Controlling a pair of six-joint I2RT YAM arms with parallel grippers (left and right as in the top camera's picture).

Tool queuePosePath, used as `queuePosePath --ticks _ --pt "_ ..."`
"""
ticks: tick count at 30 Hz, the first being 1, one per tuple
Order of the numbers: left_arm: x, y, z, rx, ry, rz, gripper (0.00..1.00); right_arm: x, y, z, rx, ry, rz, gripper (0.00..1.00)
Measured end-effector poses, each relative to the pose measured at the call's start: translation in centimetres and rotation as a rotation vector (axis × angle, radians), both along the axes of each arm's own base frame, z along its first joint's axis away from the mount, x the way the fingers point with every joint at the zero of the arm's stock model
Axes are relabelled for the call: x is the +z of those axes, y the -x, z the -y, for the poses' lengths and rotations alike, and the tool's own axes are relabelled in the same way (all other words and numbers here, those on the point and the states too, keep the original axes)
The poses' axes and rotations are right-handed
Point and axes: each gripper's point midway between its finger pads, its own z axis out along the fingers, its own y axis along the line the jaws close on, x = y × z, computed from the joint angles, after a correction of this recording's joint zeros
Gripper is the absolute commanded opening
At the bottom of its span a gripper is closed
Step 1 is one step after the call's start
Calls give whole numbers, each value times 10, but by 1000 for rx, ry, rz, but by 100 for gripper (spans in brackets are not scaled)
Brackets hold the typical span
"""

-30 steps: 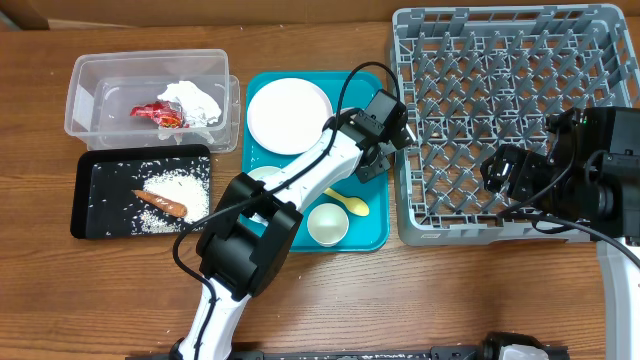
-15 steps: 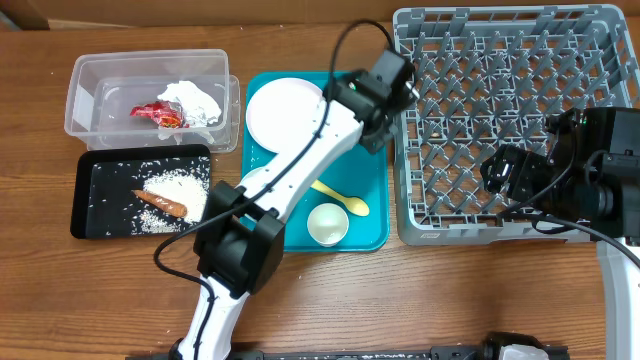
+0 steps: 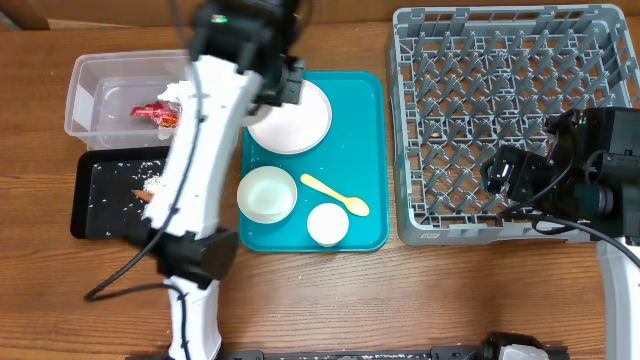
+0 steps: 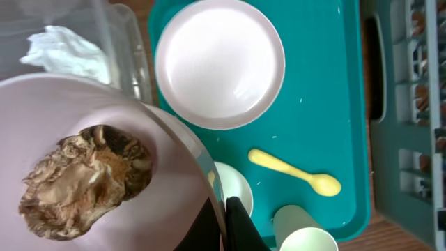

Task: Sort waste into correct bins and load items into the dishwasher
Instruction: 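Tip the pink bowl over the black tray to empty the nuts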

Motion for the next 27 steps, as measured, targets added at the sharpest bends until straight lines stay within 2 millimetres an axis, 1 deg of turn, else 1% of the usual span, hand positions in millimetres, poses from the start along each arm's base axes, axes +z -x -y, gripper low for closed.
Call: queuePosePath --ticks 2,5,9,10,13,16,19,20,22,24,27 --pt "13 5 -19 40 33 13 4 0 0 0 0 0 -1 100" --pt "25 21 -50 98 73 8 5 0 0 0 0 0 0 100" --pt "21 56 -95 158 137 -60 4 0 0 0 0 0 2 100" --pt "17 63 -104 163 165 -77 4 1 -2 0 0 1 8 100" --pt "1 75 -127 183 266 -94 4 3 -6 1 0 3 26 100" --pt "-26 86 -152 209 418 -88 4 3 -6 1 0 3 28 100" --pt "-58 98 -179 244 618 -53 4 1 -7 1 1 3 22 100" --pt "-64 97 -186 250 658 -24 4 0 -7 1 0 2 22 100" --pt "-79 90 -208 268 763 90 4 -1 -8 1 0 2 16 100" --pt "-88 84 -218 268 847 164 4 -2 -9 1 0 2 14 100" --pt "-100 77 -226 267 1006 240 4 -2 -8 1 0 1 9 100"
